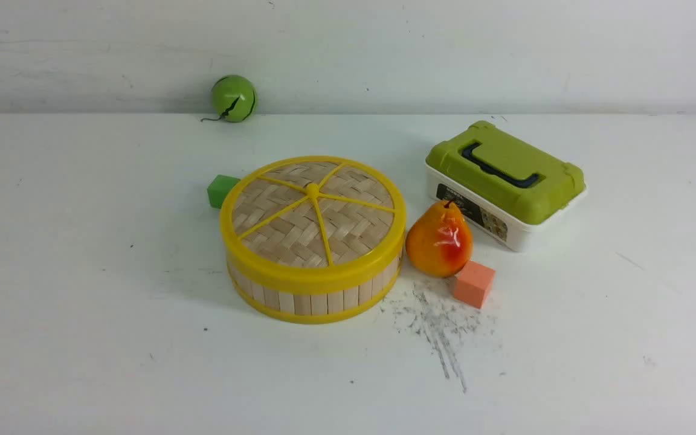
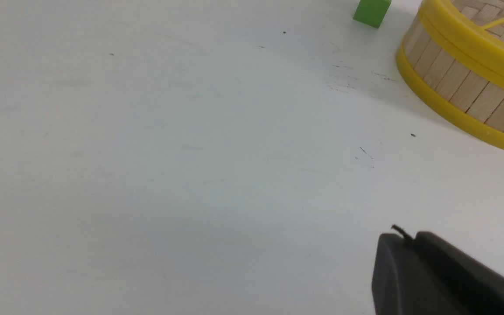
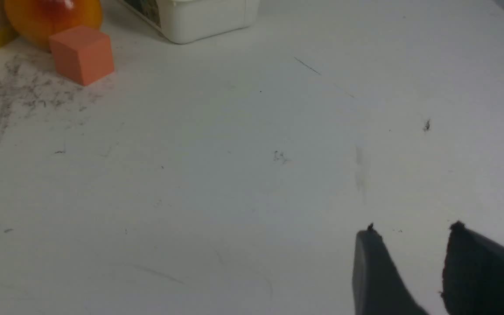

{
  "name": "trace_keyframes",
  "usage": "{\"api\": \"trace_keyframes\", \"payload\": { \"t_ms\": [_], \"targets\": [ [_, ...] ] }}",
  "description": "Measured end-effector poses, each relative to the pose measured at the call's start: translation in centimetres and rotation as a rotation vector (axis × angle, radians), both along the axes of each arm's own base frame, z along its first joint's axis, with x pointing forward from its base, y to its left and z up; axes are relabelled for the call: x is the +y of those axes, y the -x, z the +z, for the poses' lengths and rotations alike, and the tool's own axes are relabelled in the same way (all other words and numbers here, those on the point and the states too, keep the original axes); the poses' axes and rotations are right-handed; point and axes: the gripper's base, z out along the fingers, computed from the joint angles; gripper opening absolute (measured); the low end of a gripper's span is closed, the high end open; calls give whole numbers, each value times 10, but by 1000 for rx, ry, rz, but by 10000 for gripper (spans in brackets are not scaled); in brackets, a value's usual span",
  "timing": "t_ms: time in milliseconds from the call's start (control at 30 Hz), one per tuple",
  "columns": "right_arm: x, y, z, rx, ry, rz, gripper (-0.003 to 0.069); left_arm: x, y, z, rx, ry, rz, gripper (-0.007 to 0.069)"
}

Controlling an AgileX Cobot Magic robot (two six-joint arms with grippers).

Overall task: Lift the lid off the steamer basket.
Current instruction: Use the left arm to lift the lid of the steamer

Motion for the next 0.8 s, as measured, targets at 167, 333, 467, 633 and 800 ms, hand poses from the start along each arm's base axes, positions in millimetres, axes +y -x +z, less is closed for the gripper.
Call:
{"api": "trace_keyframes", "payload": {
  "t_ms": [167,333,467,633,800],
  "targets": [
    [0,0,0,0,0,0,240,0,0,0,0,0,0,37],
    [0,0,0,0,0,0,240,0,0,0,0,0,0,39],
    [0,0,0,0,0,0,240,0,0,0,0,0,0,41],
    [0,0,0,0,0,0,240,0,0,0,0,0,0,41],
    [0,0,0,0,0,0,240,0,0,0,0,1,0,41]
  ]
}}
